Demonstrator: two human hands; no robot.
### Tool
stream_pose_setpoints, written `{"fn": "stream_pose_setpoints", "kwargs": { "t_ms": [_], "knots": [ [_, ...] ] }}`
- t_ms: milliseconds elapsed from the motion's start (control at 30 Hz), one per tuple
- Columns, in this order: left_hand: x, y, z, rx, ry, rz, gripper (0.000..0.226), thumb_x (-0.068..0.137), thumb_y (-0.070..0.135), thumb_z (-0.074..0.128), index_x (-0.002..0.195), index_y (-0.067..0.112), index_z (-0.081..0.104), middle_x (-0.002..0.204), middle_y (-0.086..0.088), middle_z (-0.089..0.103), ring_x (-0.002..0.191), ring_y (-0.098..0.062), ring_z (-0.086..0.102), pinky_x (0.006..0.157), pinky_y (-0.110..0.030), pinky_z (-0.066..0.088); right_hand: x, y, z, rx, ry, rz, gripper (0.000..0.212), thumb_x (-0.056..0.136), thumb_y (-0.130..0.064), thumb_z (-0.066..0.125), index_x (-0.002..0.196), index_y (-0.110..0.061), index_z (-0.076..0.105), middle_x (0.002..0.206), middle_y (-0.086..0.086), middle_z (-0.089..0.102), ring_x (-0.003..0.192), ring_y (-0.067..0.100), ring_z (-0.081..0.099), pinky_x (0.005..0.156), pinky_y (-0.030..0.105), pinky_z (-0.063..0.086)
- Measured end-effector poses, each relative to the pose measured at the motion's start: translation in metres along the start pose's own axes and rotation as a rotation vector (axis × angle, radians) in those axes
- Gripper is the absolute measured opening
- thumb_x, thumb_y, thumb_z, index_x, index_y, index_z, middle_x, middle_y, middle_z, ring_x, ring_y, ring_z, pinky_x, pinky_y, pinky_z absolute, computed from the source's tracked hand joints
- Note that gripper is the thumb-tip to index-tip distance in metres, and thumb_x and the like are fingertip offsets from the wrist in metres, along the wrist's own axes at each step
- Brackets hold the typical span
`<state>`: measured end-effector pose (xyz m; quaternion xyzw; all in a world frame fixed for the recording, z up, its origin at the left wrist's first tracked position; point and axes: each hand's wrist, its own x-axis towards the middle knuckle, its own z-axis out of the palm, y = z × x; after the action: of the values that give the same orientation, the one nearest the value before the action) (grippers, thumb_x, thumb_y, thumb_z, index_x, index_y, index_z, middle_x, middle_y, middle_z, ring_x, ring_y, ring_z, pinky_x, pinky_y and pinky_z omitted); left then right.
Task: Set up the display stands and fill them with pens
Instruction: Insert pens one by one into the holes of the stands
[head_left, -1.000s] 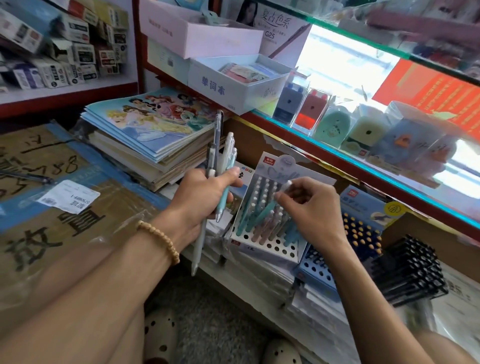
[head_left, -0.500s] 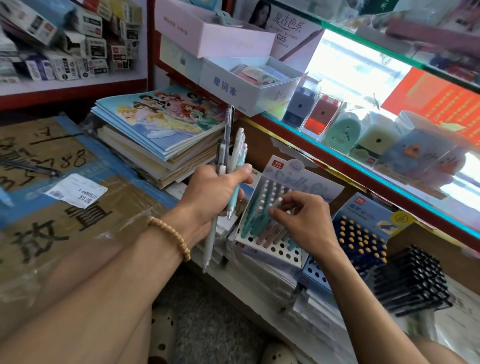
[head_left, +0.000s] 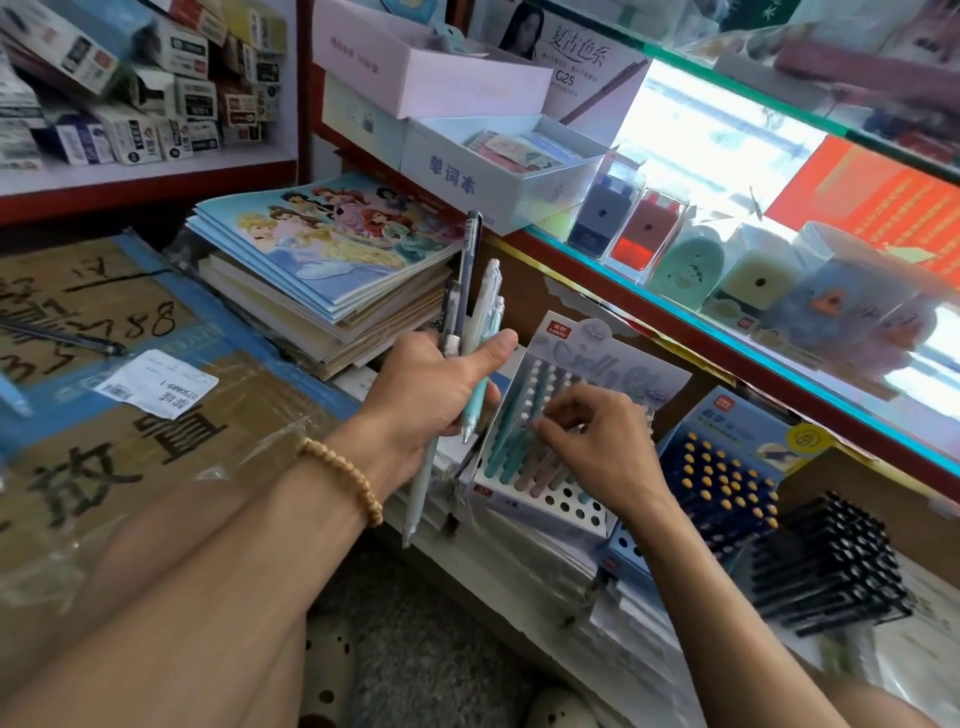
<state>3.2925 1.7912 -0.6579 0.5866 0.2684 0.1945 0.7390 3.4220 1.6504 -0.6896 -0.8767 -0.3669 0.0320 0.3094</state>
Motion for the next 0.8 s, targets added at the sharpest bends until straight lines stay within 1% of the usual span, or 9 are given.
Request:
{"fn": "stream_pose_setpoints", "kwargs": {
  "t_ms": [100, 267, 400, 467, 533, 600, 633, 667, 800],
  "knots": [
    [0.0, 0.002, 0.0, 0.006, -0.001, 0.002, 0.042, 0.087, 0.038, 0.069, 0.109, 0.003, 0.068, 0.05, 0.008, 0.059, 0.041, 0.001, 0.053, 0.039, -0.013, 0.039, -0.002, -0.003, 0.003, -0.045, 0.018, -0.035, 0.003, 0.088, -0.019, 0.074, 0.089, -0.022, 0.073, 0.085, -0.012, 0.069, 0.081, 0.0, 0.063, 0.074, 0.019, 0.052],
    [0.0, -0.003, -0.002, 0.06, -0.051, -0.017, 0.038, 0.088, 0.04, 0.069, 0.104, 0.005, 0.069, 0.054, 0.007, 0.061, 0.048, -0.002, 0.054, 0.044, -0.017, 0.041, -0.007, -0.006, 0.005, -0.096, 0.019, -0.043, 0.003, 0.088, -0.019, 0.073, 0.091, -0.02, 0.073, 0.088, -0.01, 0.069, 0.083, 0.002, 0.063, 0.078, 0.023, 0.055],
    [-0.003, -0.002, -0.001, 0.094, -0.154, -0.018, 0.048, 0.087, 0.04, 0.067, 0.11, -0.001, 0.07, 0.056, 0.004, 0.059, 0.049, -0.003, 0.053, 0.046, -0.018, 0.041, -0.009, -0.01, -0.003, -0.051, 0.134, -0.083, 0.008, 0.09, -0.02, 0.071, 0.097, -0.017, 0.074, 0.09, -0.009, 0.071, 0.081, -0.002, 0.064, 0.074, 0.015, 0.051],
    [-0.003, -0.001, -0.001, 0.1, -0.21, -0.023, 0.059, 0.083, 0.044, 0.067, 0.114, -0.006, 0.067, 0.058, 0.003, 0.059, 0.052, -0.005, 0.054, 0.049, -0.019, 0.042, -0.008, -0.018, -0.013, 0.091, 0.208, -0.067, 0.007, 0.093, -0.021, 0.068, 0.097, -0.018, 0.072, 0.086, -0.01, 0.07, 0.076, 0.001, 0.065, 0.07, 0.016, 0.051],
    [-0.005, -0.001, 0.0, 0.084, -0.28, -0.045, 0.063, 0.079, 0.044, 0.067, 0.114, -0.008, 0.066, 0.059, 0.001, 0.058, 0.053, -0.005, 0.055, 0.05, -0.018, 0.043, -0.009, -0.027, -0.025, 0.379, 0.181, 0.031, 0.011, 0.095, -0.025, 0.064, 0.097, -0.018, 0.072, 0.082, -0.005, 0.072, 0.07, 0.003, 0.065, 0.063, 0.017, 0.052],
    [-0.008, -0.002, 0.005, 0.068, -0.381, -0.091, 0.044, 0.08, 0.038, 0.068, 0.1, -0.001, 0.072, 0.06, -0.002, 0.058, 0.051, -0.006, 0.055, 0.047, -0.016, 0.044, -0.013, -0.032, -0.037, 0.642, 0.047, 0.14, 0.02, 0.095, -0.031, 0.062, 0.103, -0.015, 0.072, 0.082, -0.001, 0.072, 0.062, 0.004, 0.06, 0.056, 0.016, 0.048],
    [-0.009, -0.002, 0.006, 0.065, -0.416, -0.104, 0.028, 0.084, 0.033, 0.067, 0.089, 0.007, 0.074, 0.06, -0.004, 0.058, 0.05, -0.007, 0.055, 0.046, -0.017, 0.044, -0.015, -0.033, -0.04, 0.719, -0.022, 0.161, 0.025, 0.092, -0.032, 0.063, 0.105, -0.012, 0.071, 0.08, -0.002, 0.071, 0.06, 0.006, 0.058, 0.055, 0.017, 0.047],
    [-0.011, -0.003, 0.01, 0.07, -0.439, -0.112, 0.02, 0.088, 0.03, 0.066, 0.083, 0.012, 0.073, 0.06, -0.004, 0.058, 0.05, -0.007, 0.055, 0.046, -0.016, 0.044, -0.017, -0.032, -0.042, 0.777, -0.065, 0.172, 0.028, 0.089, -0.032, 0.065, 0.105, -0.008, 0.07, 0.078, -0.002, 0.069, 0.06, 0.006, 0.056, 0.055, 0.017, 0.047],
    [-0.008, -0.006, 0.02, 0.124, -0.501, -0.104, 0.035, 0.094, 0.037, 0.057, 0.099, 0.006, 0.073, 0.061, -0.002, 0.059, 0.047, -0.007, 0.05, 0.043, -0.017, 0.039, -0.018, -0.019, -0.056, 1.052, -0.052, 0.244, 0.021, 0.088, -0.018, 0.064, 0.102, -0.003, 0.068, 0.075, 0.001, 0.066, 0.063, 0.008, 0.056, 0.055, 0.019, 0.048]
  ]
}}
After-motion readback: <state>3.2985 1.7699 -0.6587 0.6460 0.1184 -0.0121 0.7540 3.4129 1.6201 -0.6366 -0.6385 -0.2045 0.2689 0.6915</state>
